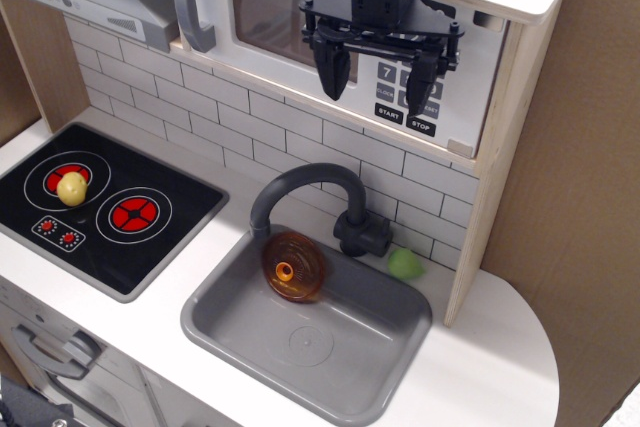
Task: Open microwave
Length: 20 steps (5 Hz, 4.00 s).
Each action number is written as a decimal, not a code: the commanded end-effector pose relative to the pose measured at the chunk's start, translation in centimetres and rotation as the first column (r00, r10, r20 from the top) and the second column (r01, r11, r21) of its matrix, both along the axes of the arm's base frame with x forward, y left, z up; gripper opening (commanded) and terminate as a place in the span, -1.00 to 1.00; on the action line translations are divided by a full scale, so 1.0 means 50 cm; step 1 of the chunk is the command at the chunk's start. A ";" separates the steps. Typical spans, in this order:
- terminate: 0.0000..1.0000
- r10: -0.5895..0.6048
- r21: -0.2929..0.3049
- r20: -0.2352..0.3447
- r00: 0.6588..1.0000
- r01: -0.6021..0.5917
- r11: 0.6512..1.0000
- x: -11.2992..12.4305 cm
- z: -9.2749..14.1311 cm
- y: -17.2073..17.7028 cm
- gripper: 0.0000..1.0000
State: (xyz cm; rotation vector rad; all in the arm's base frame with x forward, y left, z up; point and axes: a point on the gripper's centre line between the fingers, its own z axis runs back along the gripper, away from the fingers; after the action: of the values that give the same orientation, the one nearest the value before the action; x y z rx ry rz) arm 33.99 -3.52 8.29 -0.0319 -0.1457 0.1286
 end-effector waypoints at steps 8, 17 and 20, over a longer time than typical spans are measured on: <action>-1.00 0.065 0.080 0.190 0.980 -0.081 0.993 0.051 0.050 0.380 1.00; -1.00 -0.248 0.046 0.149 0.957 0.244 0.969 -0.078 0.063 0.331 1.00; -1.00 -0.074 -0.189 0.092 0.993 0.090 0.978 -0.035 0.231 0.229 1.00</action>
State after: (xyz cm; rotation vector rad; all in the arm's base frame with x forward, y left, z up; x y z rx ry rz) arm 32.06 7.48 18.11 -0.2511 -0.1674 0.0683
